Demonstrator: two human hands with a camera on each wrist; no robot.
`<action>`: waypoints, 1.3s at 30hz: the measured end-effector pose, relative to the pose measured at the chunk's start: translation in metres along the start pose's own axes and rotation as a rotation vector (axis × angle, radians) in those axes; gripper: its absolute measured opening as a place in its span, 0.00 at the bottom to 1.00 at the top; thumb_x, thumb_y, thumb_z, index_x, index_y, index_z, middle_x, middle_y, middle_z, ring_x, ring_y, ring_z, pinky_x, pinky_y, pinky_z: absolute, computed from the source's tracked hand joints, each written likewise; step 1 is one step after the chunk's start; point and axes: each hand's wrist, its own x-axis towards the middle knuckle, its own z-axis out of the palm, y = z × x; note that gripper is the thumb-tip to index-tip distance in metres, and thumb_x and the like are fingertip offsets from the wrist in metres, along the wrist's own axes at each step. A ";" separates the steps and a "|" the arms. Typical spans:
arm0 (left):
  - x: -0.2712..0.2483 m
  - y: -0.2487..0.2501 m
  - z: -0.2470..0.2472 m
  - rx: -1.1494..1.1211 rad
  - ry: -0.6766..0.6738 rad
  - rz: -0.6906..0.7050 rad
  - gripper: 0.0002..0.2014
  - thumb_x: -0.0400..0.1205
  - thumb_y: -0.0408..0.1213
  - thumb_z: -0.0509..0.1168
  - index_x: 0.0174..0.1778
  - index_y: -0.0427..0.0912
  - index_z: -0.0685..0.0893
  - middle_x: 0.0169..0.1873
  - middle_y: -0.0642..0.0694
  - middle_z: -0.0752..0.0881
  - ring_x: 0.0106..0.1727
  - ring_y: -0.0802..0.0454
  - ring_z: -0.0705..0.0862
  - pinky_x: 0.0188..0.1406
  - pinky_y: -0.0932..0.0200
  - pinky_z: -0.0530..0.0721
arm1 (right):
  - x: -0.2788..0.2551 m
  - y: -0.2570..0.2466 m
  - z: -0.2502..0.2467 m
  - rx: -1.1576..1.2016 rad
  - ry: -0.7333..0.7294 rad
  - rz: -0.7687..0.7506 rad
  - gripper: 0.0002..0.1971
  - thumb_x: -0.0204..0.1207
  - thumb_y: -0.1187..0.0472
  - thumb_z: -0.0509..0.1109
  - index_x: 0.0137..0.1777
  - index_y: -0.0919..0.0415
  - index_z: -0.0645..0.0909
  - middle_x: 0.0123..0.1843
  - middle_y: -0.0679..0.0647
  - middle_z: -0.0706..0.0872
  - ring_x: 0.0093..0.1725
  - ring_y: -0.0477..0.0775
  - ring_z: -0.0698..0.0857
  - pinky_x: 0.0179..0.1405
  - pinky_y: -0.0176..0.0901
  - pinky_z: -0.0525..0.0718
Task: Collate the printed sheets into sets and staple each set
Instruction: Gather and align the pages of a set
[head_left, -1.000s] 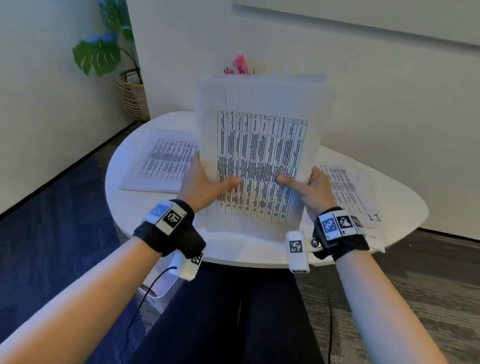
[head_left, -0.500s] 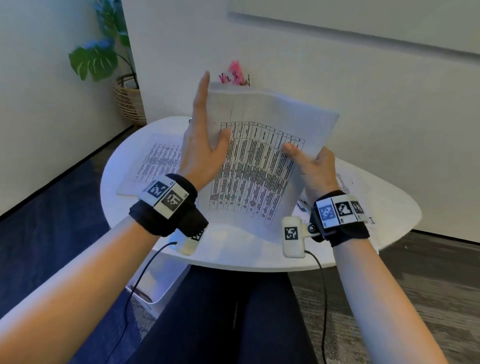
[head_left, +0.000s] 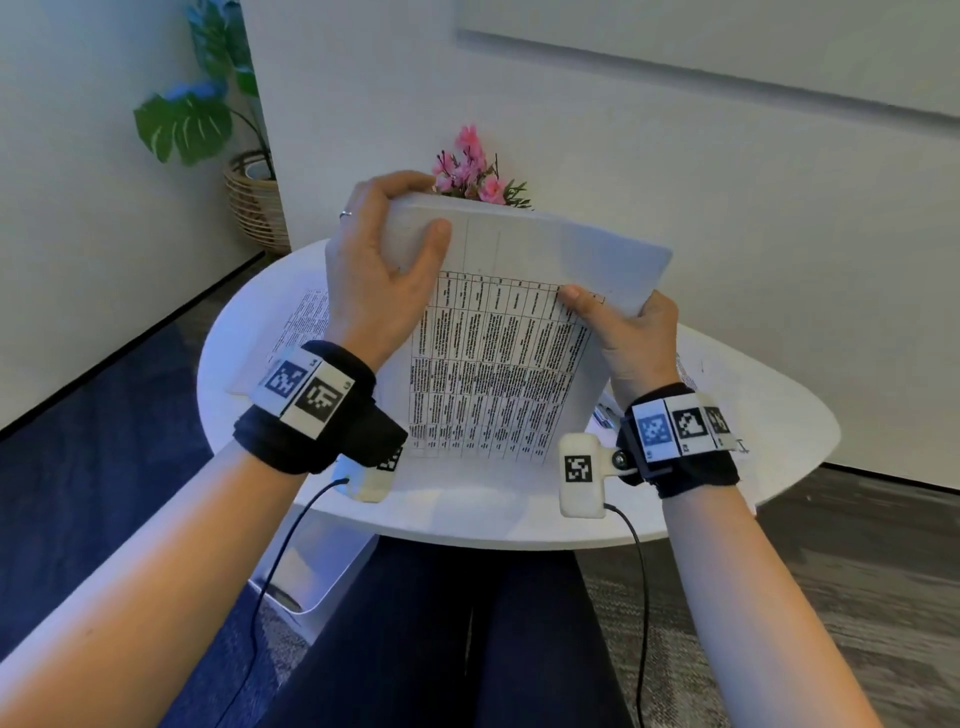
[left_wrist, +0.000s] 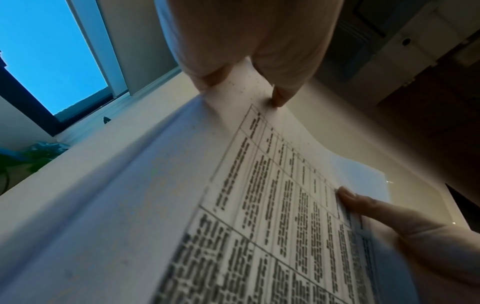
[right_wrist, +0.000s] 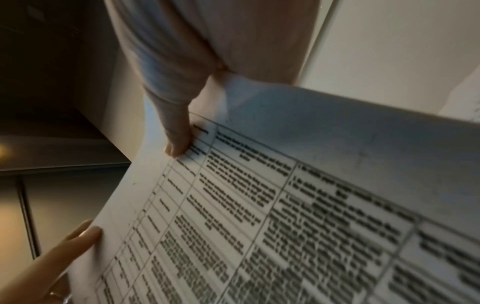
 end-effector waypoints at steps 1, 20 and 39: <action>0.001 0.000 -0.002 -0.012 0.000 0.006 0.10 0.80 0.41 0.68 0.57 0.49 0.81 0.52 0.59 0.79 0.53 0.61 0.81 0.51 0.49 0.86 | 0.000 -0.001 0.000 0.014 0.019 -0.012 0.09 0.66 0.70 0.79 0.43 0.59 0.84 0.41 0.50 0.89 0.40 0.44 0.88 0.39 0.38 0.86; -0.004 -0.007 0.001 -0.182 -0.069 -0.129 0.28 0.83 0.37 0.66 0.75 0.40 0.61 0.47 0.53 0.84 0.45 0.57 0.87 0.45 0.56 0.89 | 0.000 0.007 0.004 -0.037 -0.001 -0.035 0.14 0.66 0.70 0.79 0.47 0.55 0.83 0.46 0.50 0.89 0.45 0.44 0.89 0.42 0.38 0.86; -0.021 -0.043 0.040 -0.188 -0.092 -0.387 0.09 0.77 0.40 0.73 0.50 0.51 0.83 0.43 0.53 0.88 0.43 0.62 0.87 0.39 0.70 0.85 | 0.002 0.048 -0.002 -0.183 0.035 0.094 0.09 0.65 0.65 0.81 0.40 0.54 0.85 0.37 0.46 0.89 0.36 0.39 0.88 0.39 0.40 0.87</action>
